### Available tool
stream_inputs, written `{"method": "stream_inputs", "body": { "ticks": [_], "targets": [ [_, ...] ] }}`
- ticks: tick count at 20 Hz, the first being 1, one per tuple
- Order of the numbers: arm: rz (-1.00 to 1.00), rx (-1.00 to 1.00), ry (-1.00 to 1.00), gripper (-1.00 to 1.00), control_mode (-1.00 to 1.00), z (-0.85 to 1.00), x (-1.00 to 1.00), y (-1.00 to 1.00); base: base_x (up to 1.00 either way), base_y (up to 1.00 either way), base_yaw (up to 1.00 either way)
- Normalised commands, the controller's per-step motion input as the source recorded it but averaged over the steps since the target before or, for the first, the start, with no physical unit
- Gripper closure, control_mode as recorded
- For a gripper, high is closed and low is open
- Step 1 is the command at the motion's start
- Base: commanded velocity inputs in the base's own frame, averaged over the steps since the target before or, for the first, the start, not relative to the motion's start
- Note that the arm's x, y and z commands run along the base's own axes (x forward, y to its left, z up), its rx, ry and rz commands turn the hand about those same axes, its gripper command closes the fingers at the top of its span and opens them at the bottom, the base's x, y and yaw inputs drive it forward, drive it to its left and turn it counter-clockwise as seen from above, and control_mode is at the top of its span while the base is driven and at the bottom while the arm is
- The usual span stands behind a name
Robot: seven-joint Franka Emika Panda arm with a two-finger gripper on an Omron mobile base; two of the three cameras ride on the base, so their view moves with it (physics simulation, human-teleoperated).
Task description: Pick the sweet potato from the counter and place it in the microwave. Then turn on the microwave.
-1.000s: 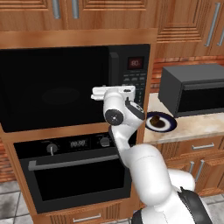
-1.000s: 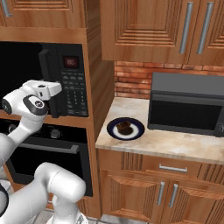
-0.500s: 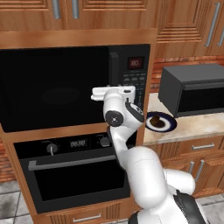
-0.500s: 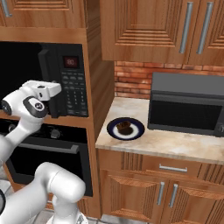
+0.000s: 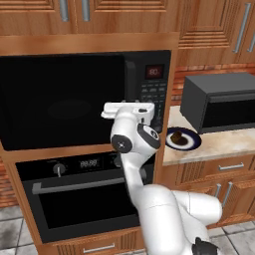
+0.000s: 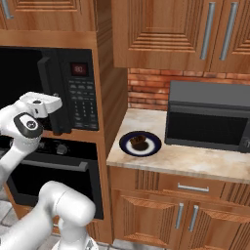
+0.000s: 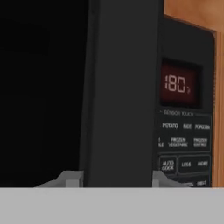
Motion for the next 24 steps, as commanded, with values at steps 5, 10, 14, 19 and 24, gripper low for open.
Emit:
{"method": "stream_inputs", "body": {
  "ticks": [5,10,14,19,24],
  "targets": [
    [-0.12,0.02,0.0,1.0,-1.0,0.28,-0.55,0.04,0.0,0.0,0.0],
    [-0.09,0.0,-0.02,1.0,-1.0,0.27,-0.62,0.0,0.0,0.0,0.0],
    [-0.06,0.0,-0.03,1.0,-1.0,0.25,-0.71,0.0,0.0,0.0,0.0],
    [-0.05,0.0,-0.03,1.0,-1.0,0.23,-0.73,0.01,0.0,0.0,0.0],
    [-0.08,0.0,-0.01,1.0,-1.0,0.15,-0.61,0.08,0.0,0.0,0.0]
  ]
}}
